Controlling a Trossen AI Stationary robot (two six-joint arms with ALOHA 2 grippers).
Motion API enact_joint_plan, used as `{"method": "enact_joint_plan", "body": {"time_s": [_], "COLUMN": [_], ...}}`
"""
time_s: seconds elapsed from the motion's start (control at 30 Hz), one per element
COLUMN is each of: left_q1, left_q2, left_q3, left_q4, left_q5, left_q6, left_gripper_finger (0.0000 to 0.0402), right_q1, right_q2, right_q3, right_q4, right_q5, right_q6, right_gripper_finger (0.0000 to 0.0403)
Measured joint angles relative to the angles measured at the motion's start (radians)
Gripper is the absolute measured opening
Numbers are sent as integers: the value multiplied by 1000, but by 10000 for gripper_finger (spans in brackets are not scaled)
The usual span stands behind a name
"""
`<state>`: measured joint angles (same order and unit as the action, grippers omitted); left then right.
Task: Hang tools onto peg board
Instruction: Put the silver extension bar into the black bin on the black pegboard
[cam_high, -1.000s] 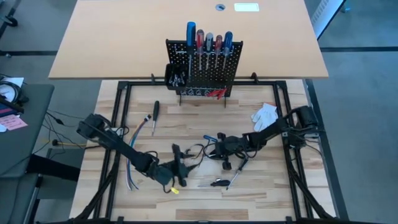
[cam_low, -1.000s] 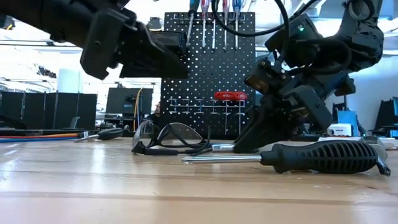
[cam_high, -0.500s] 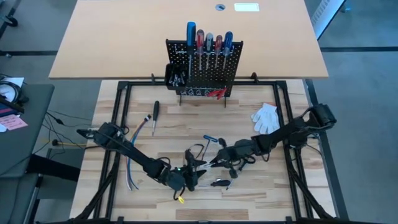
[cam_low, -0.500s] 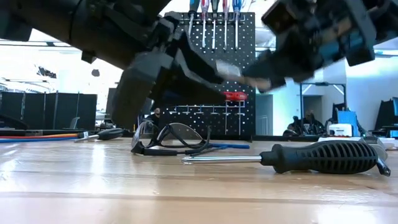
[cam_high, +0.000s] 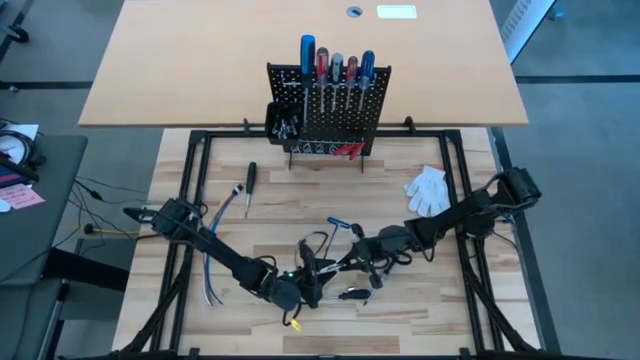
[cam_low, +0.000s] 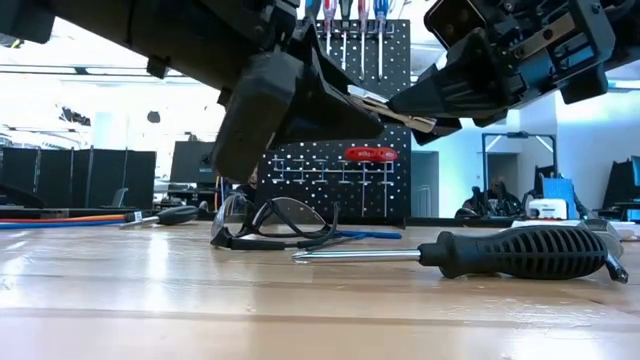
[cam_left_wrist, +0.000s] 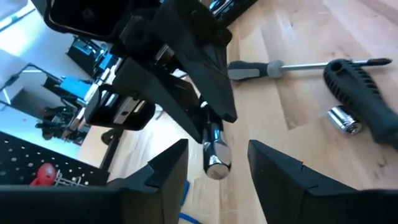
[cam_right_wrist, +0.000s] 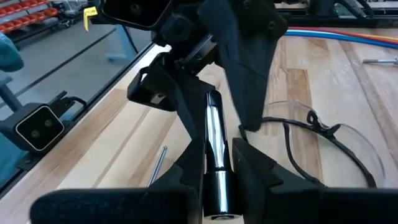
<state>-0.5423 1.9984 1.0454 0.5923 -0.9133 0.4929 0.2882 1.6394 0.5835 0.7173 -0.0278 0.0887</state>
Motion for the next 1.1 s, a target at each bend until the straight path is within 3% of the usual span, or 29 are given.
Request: {"method": "enact_joint_plan", "body": {"time_s": [0.47,0.67,0.77,1.0,1.1], "left_q1": [-2,-11,-12,-13,-13], "left_q2": [0,0,0,0,0], "left_q3": [0,4,6,6,6], "left_q4": [10,10,7,5,6], "left_q5": [14,14,14,50,50], "left_q6": [1,4,21,-15,-16], "left_gripper_finger": [56,33,48,136,153], "right_q1": [0,0,0,-2,-2], "right_q2": [0,-1,-1,-1,-1], "right_q3": [0,1,1,1,1], "right_q4": [-2,-3,-3,-10,-10], "right_q5": [0,-1,-1,-1,3], "right_q6": [0,6,7,8,8], "right_gripper_finger": [60,63,64,65,66]}}
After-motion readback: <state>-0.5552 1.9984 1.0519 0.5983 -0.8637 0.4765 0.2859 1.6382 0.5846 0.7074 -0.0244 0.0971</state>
